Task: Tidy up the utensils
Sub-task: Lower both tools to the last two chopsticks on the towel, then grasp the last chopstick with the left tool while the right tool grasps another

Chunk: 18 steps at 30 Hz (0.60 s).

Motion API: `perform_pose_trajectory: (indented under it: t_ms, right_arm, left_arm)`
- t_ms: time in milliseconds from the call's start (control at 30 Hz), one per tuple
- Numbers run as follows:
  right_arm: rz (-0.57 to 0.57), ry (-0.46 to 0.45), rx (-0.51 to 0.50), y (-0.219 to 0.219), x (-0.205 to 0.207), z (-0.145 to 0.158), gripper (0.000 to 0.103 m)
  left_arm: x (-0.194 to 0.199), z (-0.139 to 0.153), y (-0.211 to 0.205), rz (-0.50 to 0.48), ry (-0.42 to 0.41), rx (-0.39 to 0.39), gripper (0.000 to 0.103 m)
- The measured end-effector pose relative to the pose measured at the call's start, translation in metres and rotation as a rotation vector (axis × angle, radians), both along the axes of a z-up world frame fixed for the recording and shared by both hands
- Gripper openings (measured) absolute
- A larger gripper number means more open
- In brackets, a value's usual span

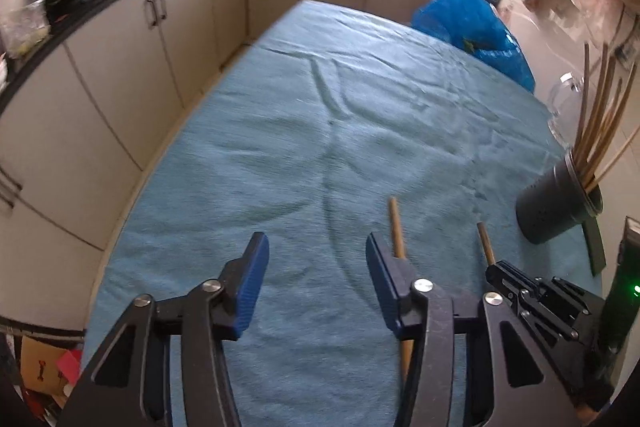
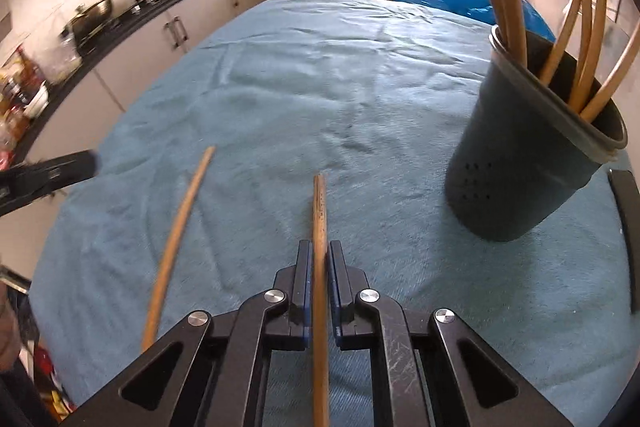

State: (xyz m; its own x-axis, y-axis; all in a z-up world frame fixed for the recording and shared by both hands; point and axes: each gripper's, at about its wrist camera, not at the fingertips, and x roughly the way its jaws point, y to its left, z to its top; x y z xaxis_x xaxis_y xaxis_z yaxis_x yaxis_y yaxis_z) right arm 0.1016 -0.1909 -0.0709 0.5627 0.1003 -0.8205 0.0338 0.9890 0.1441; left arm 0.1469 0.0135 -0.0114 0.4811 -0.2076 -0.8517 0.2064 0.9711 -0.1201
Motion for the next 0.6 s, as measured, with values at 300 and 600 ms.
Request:
perform_pose_trajectory:
  t_ms: [300, 600]
  right_arm:
    - [-0.066, 0.010, 0.000, -0.018, -0.011, -0.002, 0.008]
    - [-0.053, 0.022, 0.001, -0.019, -0.010, -0.003, 0.009]
  left_arm:
    - [0.022, -0.040, -0.060, -0.085, 0.098, 0.073, 0.029]
    - [0.027, -0.048, -0.069, -0.081, 0.068, 0.149, 0.007]
